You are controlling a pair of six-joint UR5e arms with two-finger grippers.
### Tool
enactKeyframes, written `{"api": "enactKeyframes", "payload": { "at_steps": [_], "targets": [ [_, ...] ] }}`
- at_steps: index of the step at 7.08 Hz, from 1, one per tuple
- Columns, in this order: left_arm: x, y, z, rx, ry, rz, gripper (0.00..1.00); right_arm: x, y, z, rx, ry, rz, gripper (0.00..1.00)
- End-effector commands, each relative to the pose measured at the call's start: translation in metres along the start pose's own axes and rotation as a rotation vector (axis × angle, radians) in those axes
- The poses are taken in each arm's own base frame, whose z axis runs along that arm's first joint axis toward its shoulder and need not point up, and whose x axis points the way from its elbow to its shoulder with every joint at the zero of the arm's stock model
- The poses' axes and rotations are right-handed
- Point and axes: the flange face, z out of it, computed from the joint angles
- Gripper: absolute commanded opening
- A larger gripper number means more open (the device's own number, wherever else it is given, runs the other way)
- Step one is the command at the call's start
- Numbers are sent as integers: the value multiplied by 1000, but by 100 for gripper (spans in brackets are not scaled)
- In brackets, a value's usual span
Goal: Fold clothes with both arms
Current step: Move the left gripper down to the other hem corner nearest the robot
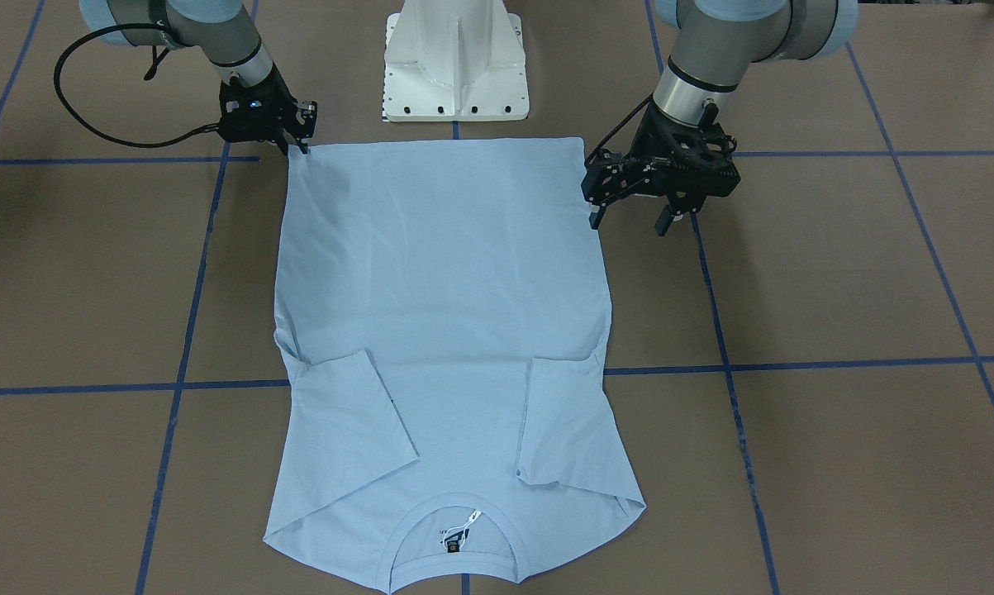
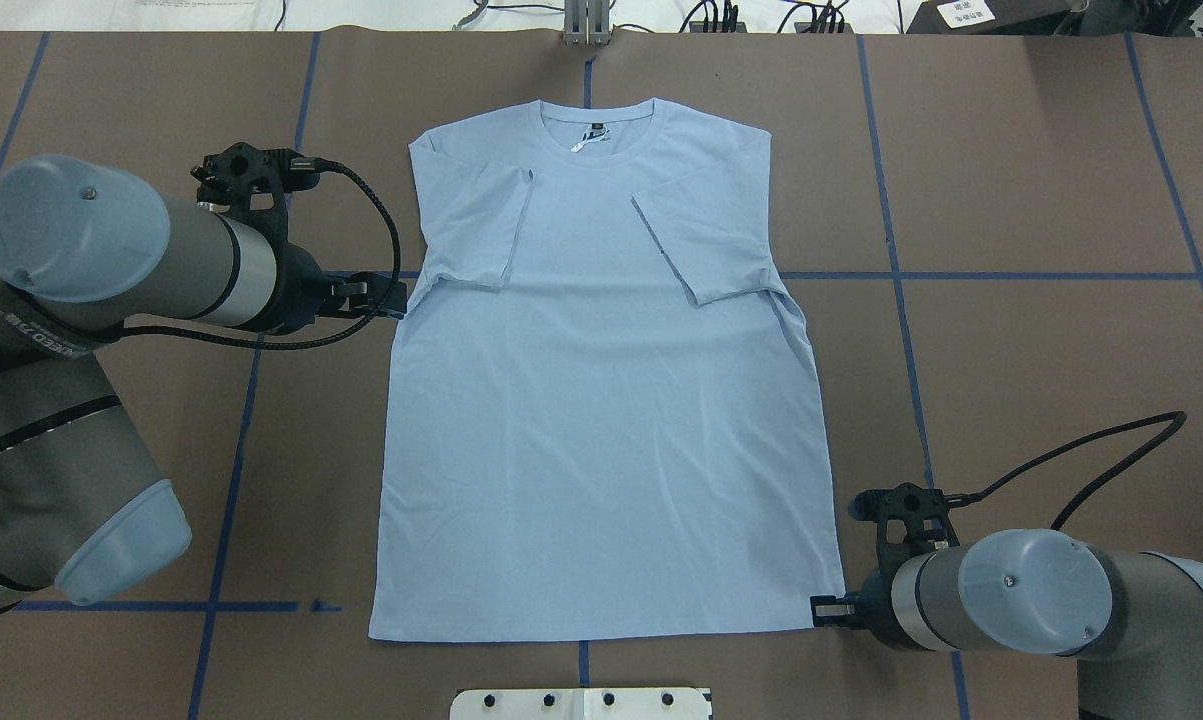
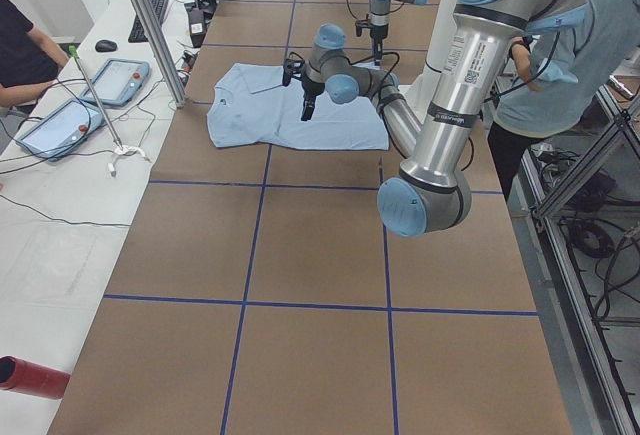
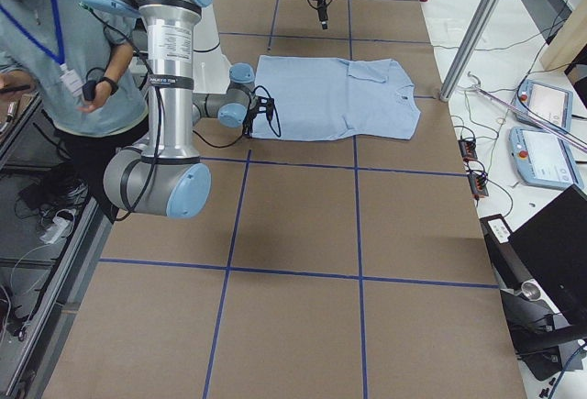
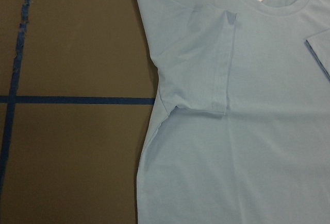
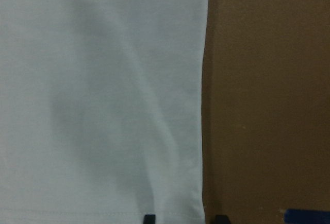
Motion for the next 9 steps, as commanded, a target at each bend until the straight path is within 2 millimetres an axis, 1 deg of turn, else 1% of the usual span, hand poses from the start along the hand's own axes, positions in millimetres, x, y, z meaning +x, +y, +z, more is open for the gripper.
{"api": "enactKeyframes", "payload": {
  "at_steps": [1,3,4,5,6,7,8,9],
  "targets": [
    [0,0,0,0,0,0,100,-2,-2,-3,10,-7,0,0],
    [2,-1,0,-1,2,-3,100,-4,-2,-6,11,-16,0,0],
    [3,3,1,-12,4,-37,100,-11,-1,-18,18,-41,-3,0],
    [19,39,16,-78,9,-113,100,-14,-3,-27,27,-62,-3,0],
    [39,81,27,-147,16,-182,100,-13,-9,-31,51,-71,16,0],
    [53,139,46,-227,-12,-300,100,-16,-12,-39,66,-91,20,0],
    [64,180,58,-212,-43,-341,100,-22,-15,-49,82,-112,20,0],
    [60,216,71,-224,-121,-388,100,-19,-20,-52,88,-111,27,0]
  ]
}}
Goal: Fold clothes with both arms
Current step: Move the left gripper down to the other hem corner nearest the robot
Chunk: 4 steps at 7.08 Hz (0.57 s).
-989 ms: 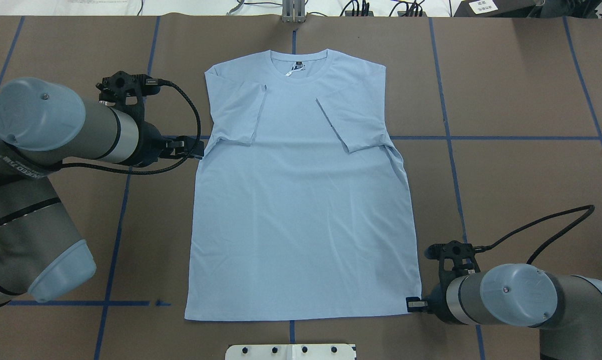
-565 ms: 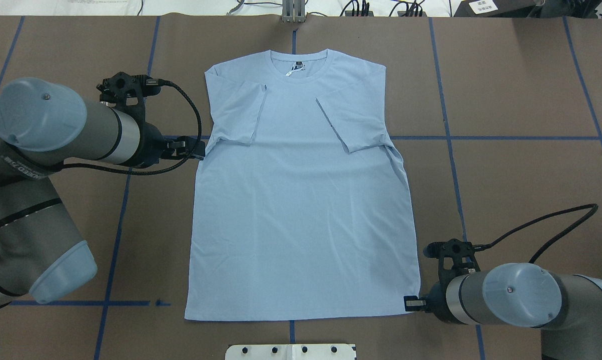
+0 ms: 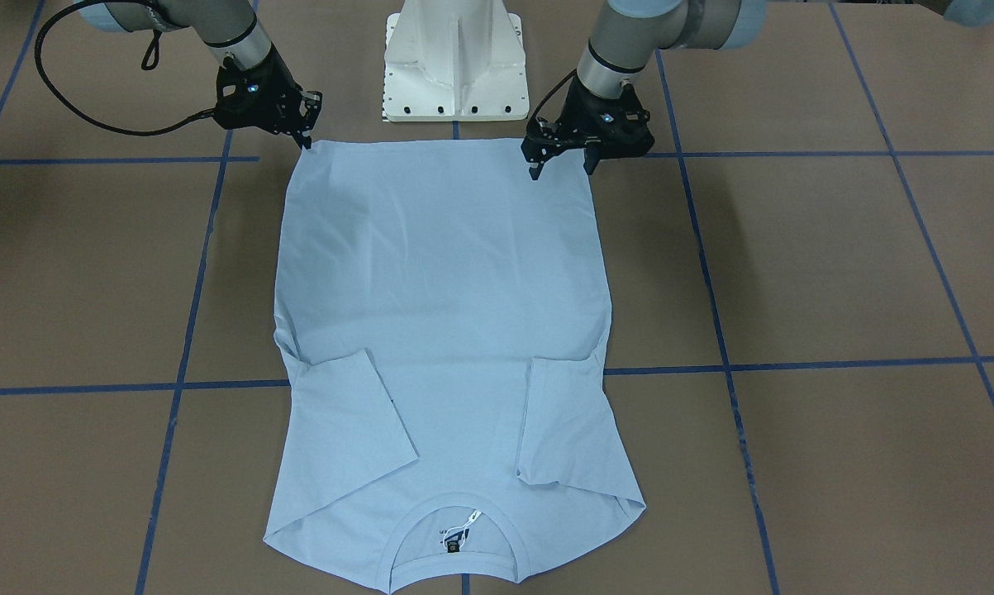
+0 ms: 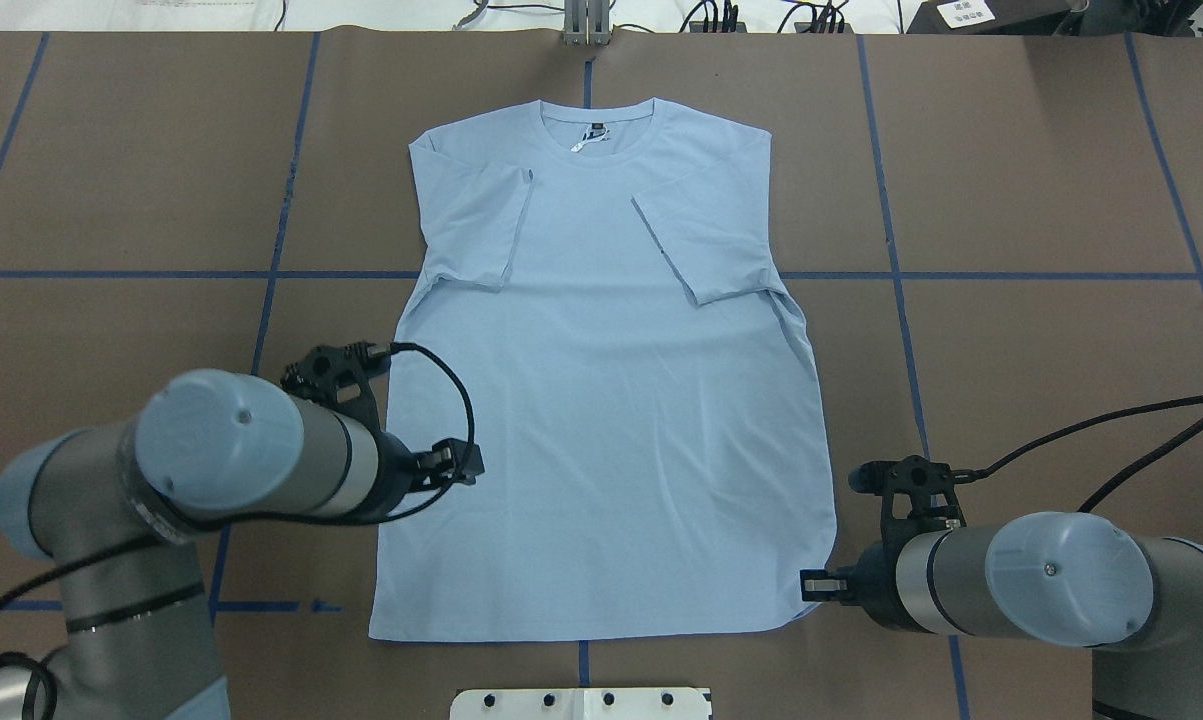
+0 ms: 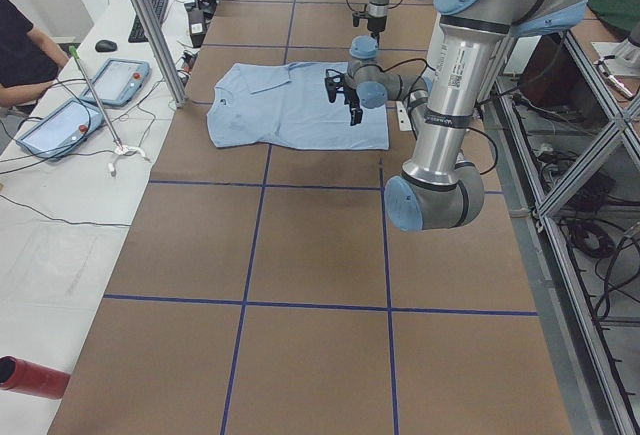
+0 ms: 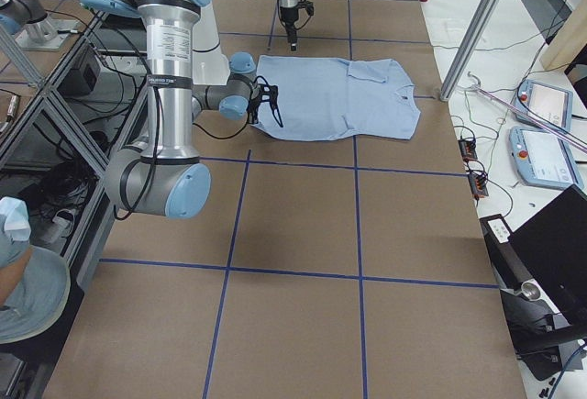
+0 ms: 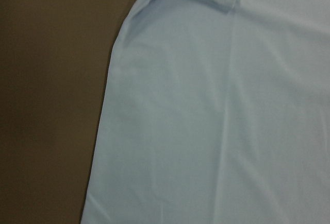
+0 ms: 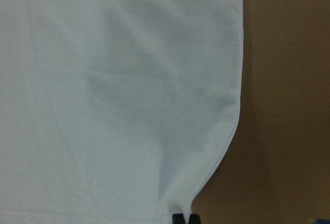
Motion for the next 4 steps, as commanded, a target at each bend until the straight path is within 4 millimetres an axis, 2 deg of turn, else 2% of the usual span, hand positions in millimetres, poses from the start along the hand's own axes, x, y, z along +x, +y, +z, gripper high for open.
{"api": "enactKeyframes", "payload": {
  "at_steps": [1,2,4],
  "targets": [
    [-21,62,37,2,-125,-115,99,0,-10,-9,19,-13,13,0],
    [-29,69,44,20,-159,-118,99,0,-14,-12,24,-15,17,0],
    [-49,67,45,28,-185,-120,99,-1,-16,-13,29,-18,19,0]
  ]
}}
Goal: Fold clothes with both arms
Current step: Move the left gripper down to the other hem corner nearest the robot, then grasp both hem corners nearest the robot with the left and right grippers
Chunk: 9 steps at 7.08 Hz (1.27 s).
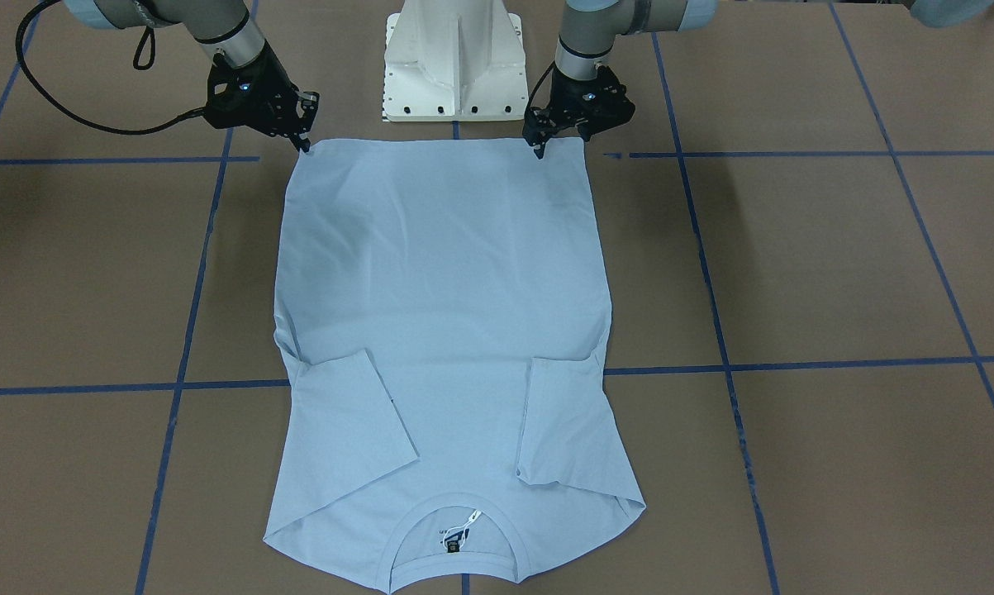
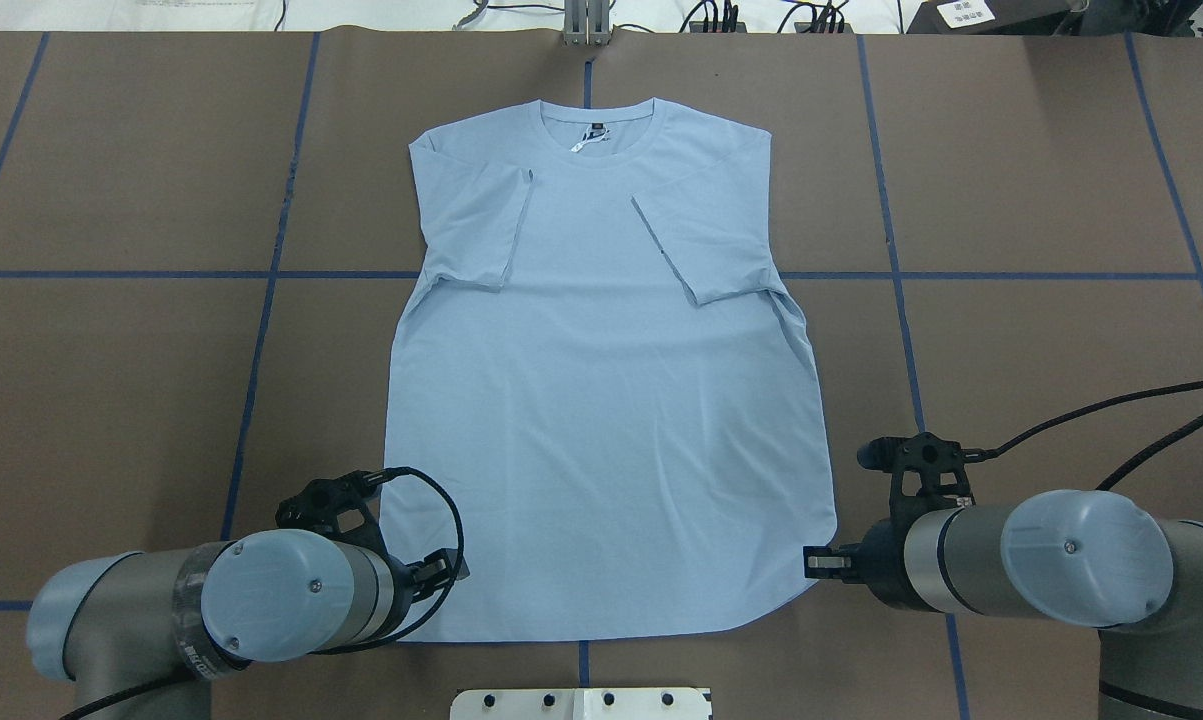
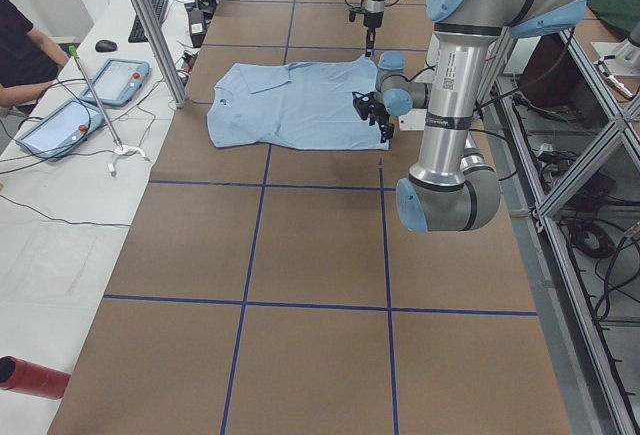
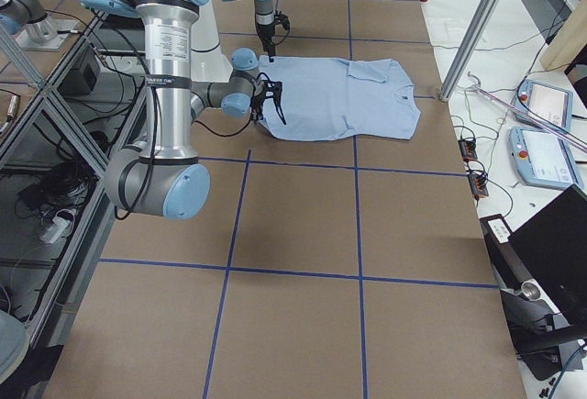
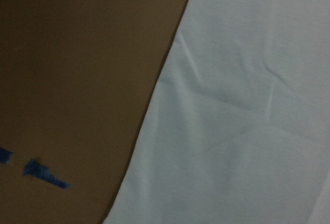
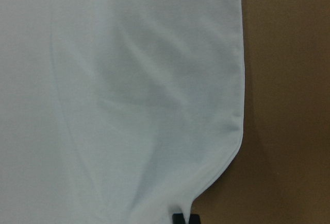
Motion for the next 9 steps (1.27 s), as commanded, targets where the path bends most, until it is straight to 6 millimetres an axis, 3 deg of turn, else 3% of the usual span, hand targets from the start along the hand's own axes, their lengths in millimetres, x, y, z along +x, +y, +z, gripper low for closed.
{"api": "enactKeyframes", "payload": {
  "at_steps": [1,4,9],
  "targets": [
    [-18,-2,8,12,-35,-6,98,-1,-2,-3,4,-6,2,0],
    [-22,17,15,-10,-48,-22,92,-1,-3,-4,7,-7,3,0],
    [-21,17,16,7,-40,-5,88,0,-6,-6,7,-8,8,0]
  ]
}}
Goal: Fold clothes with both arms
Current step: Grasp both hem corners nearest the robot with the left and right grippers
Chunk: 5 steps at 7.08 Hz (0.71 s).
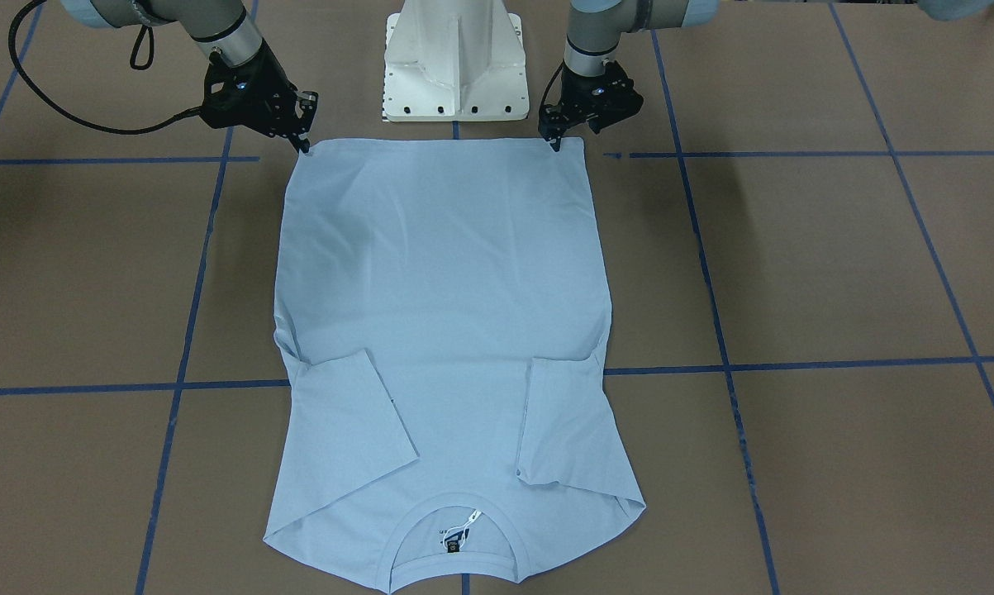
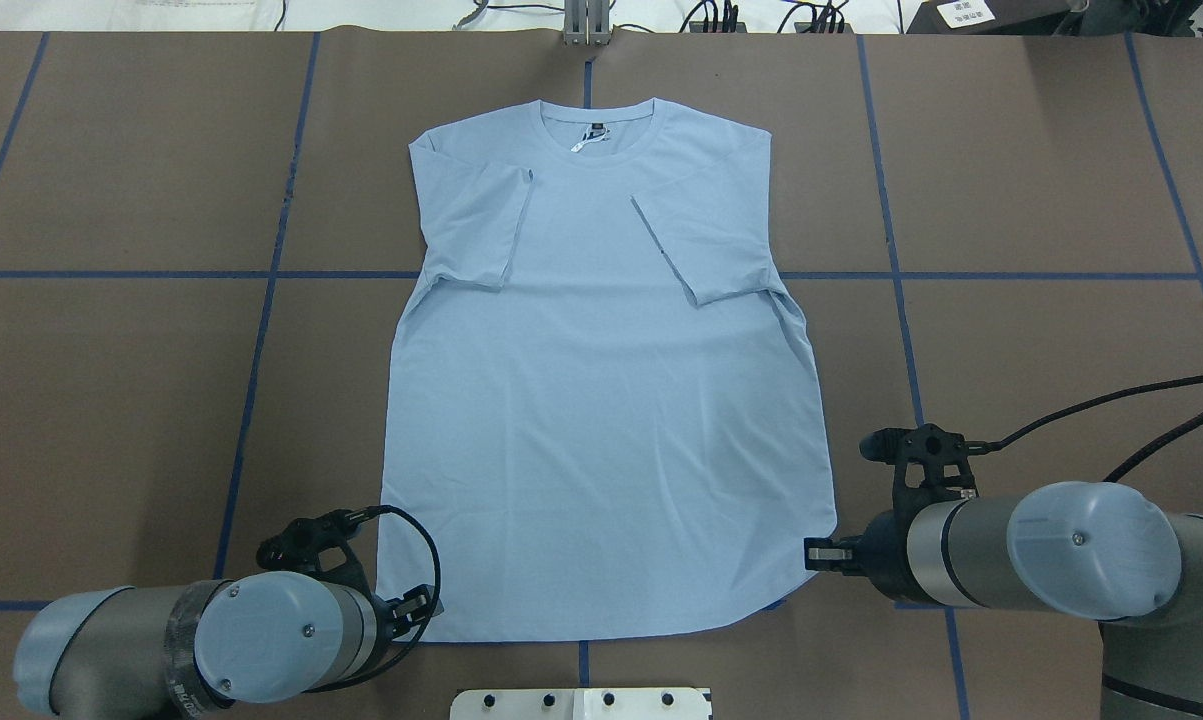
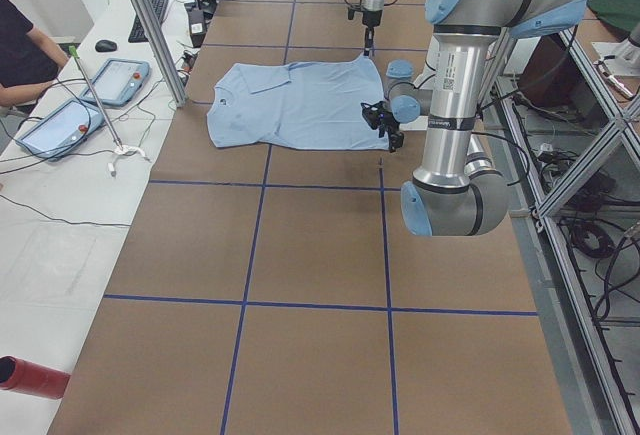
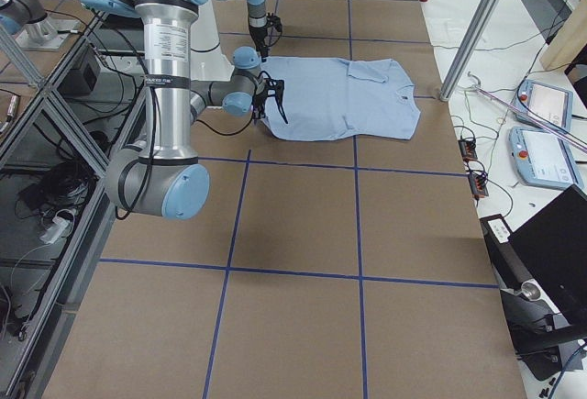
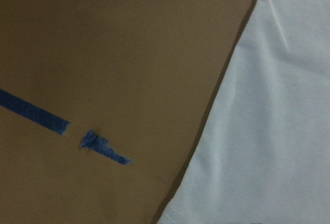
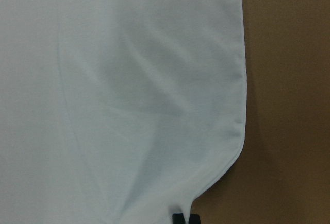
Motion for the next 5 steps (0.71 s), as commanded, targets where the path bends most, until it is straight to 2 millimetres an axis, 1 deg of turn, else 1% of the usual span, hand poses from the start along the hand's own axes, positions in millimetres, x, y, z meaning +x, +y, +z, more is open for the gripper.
{"api": "enactKeyframes", "payload": {
  "at_steps": [1,3,5],
  "targets": [
    [2,-2,-4,25,18,26,88,1,-2,-1,0,1,4,0],
    [2,-3,-4,27,18,91,88,2,-3,0,2,2,4,0],
    [1,-2,-2,27,14,111,88,2,-3,0,0,2,3,0]
  ]
}}
